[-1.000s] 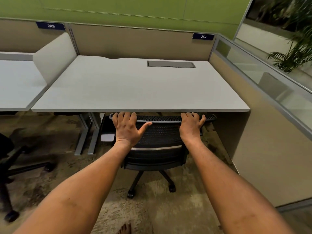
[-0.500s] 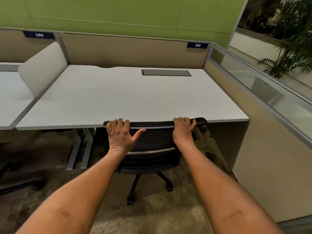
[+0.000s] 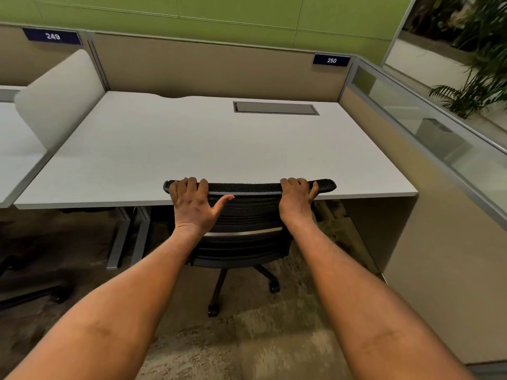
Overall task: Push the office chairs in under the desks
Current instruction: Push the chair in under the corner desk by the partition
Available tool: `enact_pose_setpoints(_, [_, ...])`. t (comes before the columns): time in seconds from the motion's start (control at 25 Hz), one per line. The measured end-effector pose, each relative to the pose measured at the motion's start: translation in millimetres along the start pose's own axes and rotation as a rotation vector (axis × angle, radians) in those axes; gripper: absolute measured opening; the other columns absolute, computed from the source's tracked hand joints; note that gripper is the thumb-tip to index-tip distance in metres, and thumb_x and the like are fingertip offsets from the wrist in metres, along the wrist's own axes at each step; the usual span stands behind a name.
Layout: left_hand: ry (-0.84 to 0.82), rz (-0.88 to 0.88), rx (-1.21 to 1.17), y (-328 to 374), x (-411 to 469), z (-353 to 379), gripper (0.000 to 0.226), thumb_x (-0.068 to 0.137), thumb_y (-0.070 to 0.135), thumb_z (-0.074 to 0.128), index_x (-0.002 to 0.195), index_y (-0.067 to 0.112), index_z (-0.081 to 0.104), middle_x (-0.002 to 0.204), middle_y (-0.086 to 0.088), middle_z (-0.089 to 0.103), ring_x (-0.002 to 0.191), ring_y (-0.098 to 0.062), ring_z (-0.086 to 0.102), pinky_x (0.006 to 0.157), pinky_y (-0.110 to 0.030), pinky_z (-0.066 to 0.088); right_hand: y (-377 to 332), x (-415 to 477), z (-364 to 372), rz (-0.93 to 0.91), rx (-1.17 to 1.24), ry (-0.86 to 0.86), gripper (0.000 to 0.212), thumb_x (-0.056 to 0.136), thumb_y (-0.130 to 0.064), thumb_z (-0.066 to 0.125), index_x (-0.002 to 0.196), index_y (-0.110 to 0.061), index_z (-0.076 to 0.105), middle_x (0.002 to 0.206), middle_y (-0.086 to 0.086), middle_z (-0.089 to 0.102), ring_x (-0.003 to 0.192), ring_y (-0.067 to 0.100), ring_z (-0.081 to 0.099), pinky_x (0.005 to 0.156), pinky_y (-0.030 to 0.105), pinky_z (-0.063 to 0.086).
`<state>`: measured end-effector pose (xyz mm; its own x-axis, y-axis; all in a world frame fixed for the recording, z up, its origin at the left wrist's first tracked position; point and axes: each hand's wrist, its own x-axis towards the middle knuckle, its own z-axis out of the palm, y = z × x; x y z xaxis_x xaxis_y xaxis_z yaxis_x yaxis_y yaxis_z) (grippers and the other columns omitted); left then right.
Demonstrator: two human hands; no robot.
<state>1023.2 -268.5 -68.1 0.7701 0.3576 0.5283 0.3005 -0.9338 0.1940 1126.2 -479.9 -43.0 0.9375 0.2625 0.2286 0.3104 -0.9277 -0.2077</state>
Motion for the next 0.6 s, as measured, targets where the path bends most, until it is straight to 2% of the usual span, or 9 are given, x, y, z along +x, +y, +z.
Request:
enact_pose_setpoints(0.28, [0.02, -0.024, -0.025, 0, 1, 14, 0.062, 0.085, 0.072, 0.033, 0.092, 0.01, 0.035, 0.101, -0.016, 0.041, 0.092, -0.029, 0.033, 0.091, -0.05, 0.031, 2, 8, 4, -0.022, -0.027, -0.007, 0.05, 0.078, 0.009, 0.047, 0.122, -0.014, 0.051, 0.124, 0.007, 0.055, 0.129, 0.029, 0.034, 0.114, 0.058, 0.0])
enact_pose_setpoints(0.4, [-0.019, -0.034, -0.034, 1, 2, 12, 0.061, 0.086, 0.073, 0.03, 0.092, 0.012, 0.033, 0.103, -0.015, 0.04, 0.095, -0.029, 0.033, 0.094, -0.051, 0.031, 1, 8, 1, -0.017, -0.056, -0.024, 0.057, 0.08, 0.008, 0.049, 0.133, -0.012, 0.043, 0.133, 0.009, 0.049, 0.133, 0.03, 0.031, 0.115, 0.059, 0.0])
enact_pose_setpoints(0.52, [-0.095, -0.046, -0.01, 1, 0, 5, 0.061, 0.085, 0.075, 0.025, 0.092, 0.014, 0.032, 0.106, -0.013, 0.039, 0.1, -0.031, 0.036, 0.101, -0.053, 0.029, -1, 1, -3, 0.009, -0.135, -0.093, 0.071, 0.083, 0.002, 0.049, 0.147, -0.01, 0.021, 0.15, 0.014, 0.03, 0.142, 0.033, 0.016, 0.116, 0.058, -0.005])
enact_pose_setpoints(0.6, [-0.16, -0.05, -0.003, 7, 5, 2, 0.063, 0.085, 0.075, 0.022, 0.096, 0.015, 0.034, 0.112, -0.013, 0.038, 0.109, -0.032, 0.036, 0.108, -0.053, 0.023, -3, -4, -2, 0.07, -0.207, -0.143, 0.076, 0.087, -0.01, 0.05, 0.151, -0.008, 0.008, 0.158, 0.018, 0.011, 0.145, 0.036, 0.002, 0.115, 0.059, -0.006])
